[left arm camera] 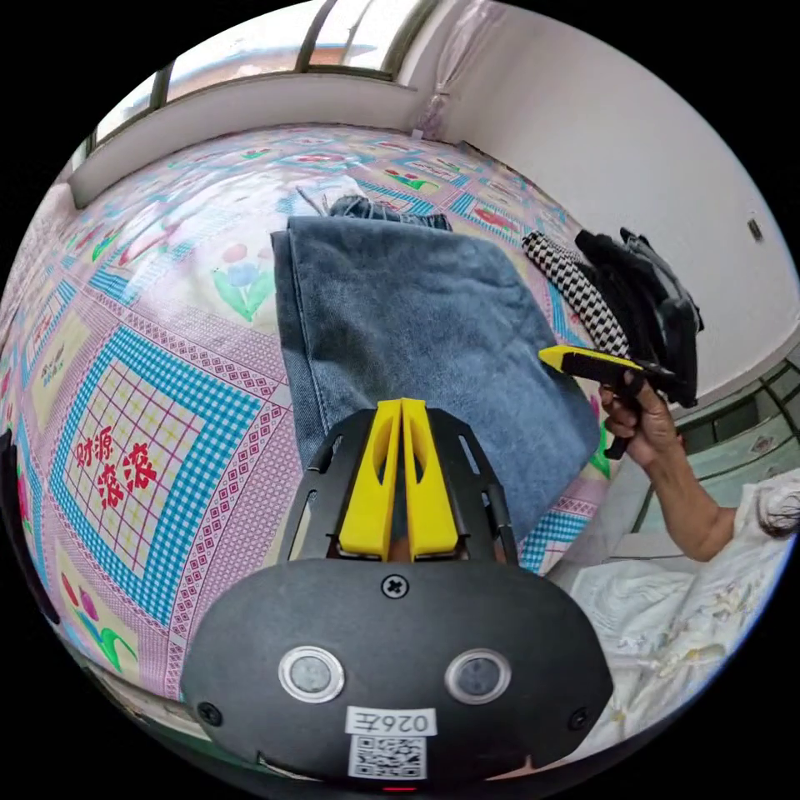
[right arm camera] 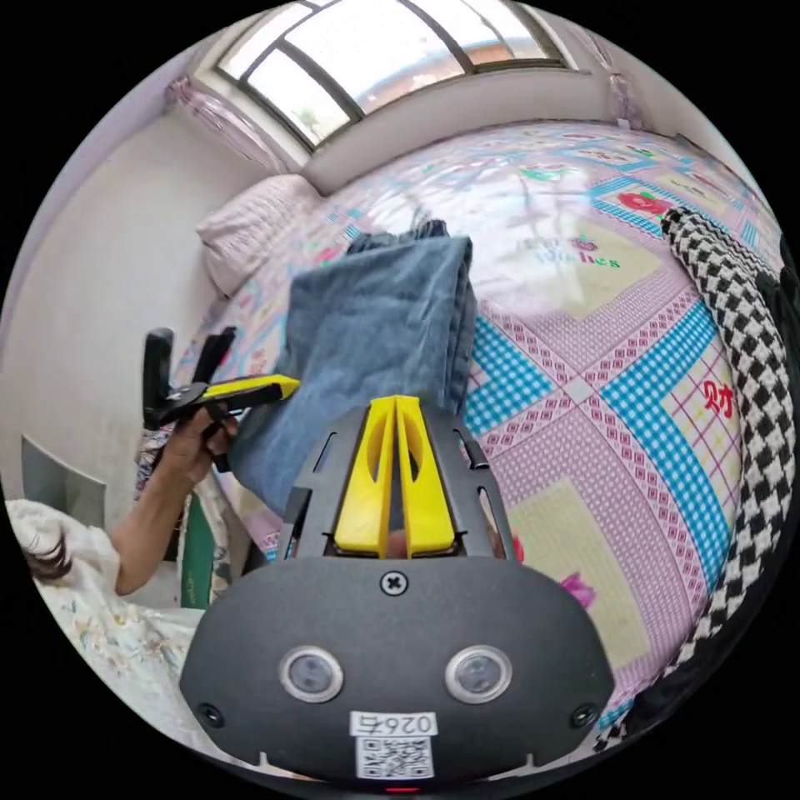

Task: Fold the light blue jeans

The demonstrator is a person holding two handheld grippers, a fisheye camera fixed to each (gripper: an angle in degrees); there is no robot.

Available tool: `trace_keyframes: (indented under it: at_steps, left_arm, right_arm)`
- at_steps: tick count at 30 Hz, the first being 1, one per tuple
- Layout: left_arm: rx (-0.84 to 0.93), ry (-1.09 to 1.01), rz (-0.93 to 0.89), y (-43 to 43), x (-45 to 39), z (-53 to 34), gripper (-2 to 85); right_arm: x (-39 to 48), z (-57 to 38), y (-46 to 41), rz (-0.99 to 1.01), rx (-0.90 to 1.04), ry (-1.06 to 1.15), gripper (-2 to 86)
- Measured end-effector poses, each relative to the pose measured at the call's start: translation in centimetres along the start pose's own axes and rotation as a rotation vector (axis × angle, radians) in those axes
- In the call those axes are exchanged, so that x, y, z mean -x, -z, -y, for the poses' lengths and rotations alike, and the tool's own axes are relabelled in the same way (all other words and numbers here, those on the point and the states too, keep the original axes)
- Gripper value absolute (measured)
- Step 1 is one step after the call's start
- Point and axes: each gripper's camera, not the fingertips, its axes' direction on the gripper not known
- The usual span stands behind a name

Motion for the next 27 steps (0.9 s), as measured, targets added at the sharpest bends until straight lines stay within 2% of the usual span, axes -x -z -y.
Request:
trace_keyframes:
  at_steps: [5, 7, 9, 10, 12, 19, 27]
  left_arm:
    - [-0.2, 0.105, 0.026, 12.2, 1.9, -1.3, -0.3]
    - [-0.24, 0.154, 0.034, 16.5, 4.2, -1.9, 3.7]
    - [-0.173, 0.191, 0.032, 17.5, 6.3, -1.1, 11.8]
    - [-0.108, 0.194, -0.024, 17.6, 7.5, -0.2, 15.7]
    - [-0.049, 0.205, -0.098, 17.6, 9.0, 1.3, 19.3]
    - [-0.001, 0.18, -0.298, 22.6, 11.2, 5.6, 21.4]
    - [0.142, 0.046, -0.304, 28.1, 9.2, 8.4, 25.2]
  right_arm:
    - [-6.7, 2.7, 5.1, 0.177, -0.119, -0.028, 2.6]
    - [-10.2, 3.3, 5.9, 0.267, -0.118, -0.075, 6.0]
    - [-13.8, 4.3, 5.4, 0.359, -0.064, -0.124, 8.9]
    - [-15.9, 4.9, 4.7, 0.4, -0.028, -0.156, 10.0]
    - [-18.4, 5.9, 3.7, 0.469, 0.014, -0.185, 10.2]
    - [-20.1, 9.9, 1.5, 0.527, 0.117, -0.106, 9.5]
    - [-21.2, 11.6, 0.2, 0.623, 0.165, -0.082, 12.8]
